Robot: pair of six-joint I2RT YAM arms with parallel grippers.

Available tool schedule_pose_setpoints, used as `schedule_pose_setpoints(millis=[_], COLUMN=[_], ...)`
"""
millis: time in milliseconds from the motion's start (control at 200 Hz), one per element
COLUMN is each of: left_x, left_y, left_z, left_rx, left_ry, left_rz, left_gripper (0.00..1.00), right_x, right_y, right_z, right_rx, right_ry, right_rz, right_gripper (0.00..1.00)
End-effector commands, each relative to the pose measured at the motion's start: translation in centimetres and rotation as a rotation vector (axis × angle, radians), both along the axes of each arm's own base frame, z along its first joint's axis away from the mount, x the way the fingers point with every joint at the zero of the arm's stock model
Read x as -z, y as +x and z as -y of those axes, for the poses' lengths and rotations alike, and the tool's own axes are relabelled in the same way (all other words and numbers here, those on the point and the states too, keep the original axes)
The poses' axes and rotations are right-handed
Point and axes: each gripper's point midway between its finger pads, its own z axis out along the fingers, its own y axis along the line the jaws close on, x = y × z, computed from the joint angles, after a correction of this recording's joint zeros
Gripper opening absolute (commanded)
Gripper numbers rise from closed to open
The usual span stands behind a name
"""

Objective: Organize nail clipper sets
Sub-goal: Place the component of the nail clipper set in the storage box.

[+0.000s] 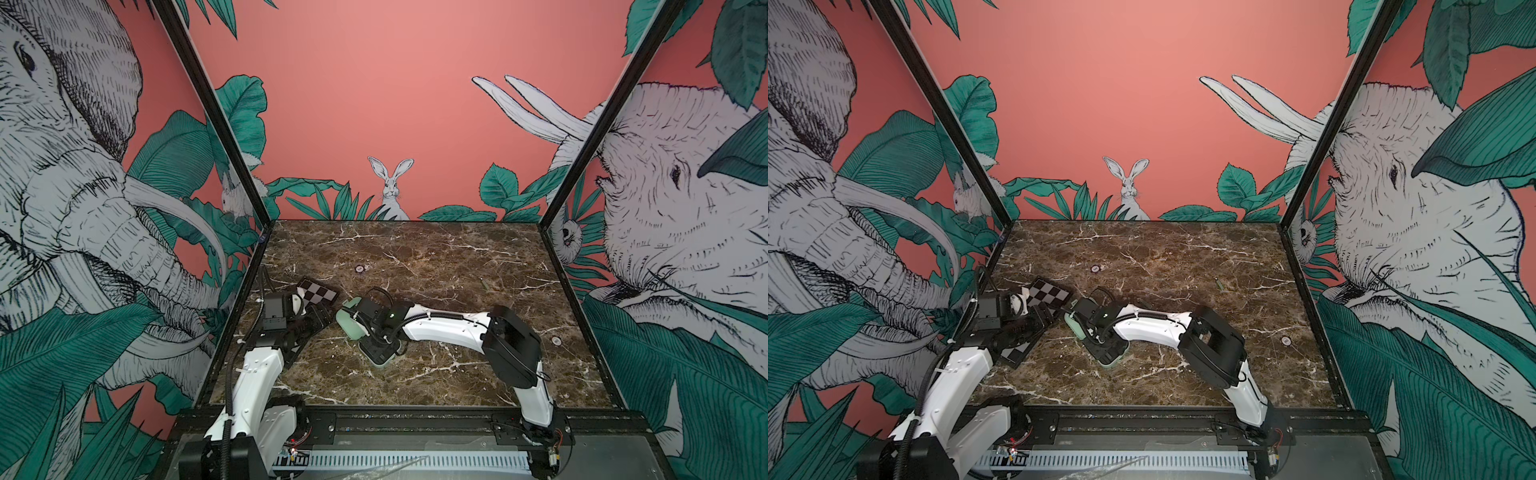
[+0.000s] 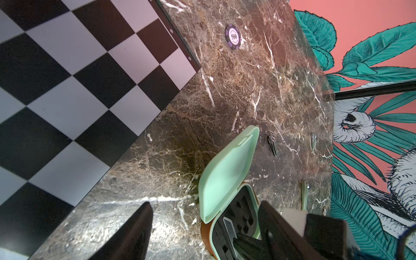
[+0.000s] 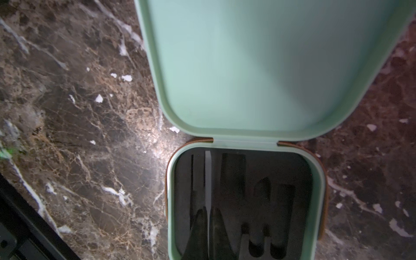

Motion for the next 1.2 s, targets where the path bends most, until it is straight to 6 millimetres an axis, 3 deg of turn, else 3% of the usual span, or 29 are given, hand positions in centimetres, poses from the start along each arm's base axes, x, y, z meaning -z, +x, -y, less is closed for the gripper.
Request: schedule_pose_setpoints(millis=[0, 485, 835, 1195], left_x=[0.2, 0.3, 0.4, 0.4], left_y=[-0.1, 0.0, 0.0, 0.0], left_z=[0.0, 0.1, 0.1, 0.2], left_rx=[0.003, 0.005, 0.006, 0.007], left_ry=[-0.005, -0.010, -0.015, -0.016], left_rz=[0.004, 0.003, 0.001, -0.001], left_gripper=[0.76, 0.76, 0.76, 0.76], right_x=[-1.7, -1.1, -1.9, -0.4], right_y=[0.2, -0.5, -0.9, -0.9], right_z=[-0.1, 0.3, 0.4, 0.6], right_rx=[0.024, 0.010, 0.012, 0.021], right_ry=[0.017, -0.007, 0.005, -0.030], right_rz=[0.033, 0.028, 0.040, 0.025], right_gripper=[0.00, 0.00, 0.00, 0.00])
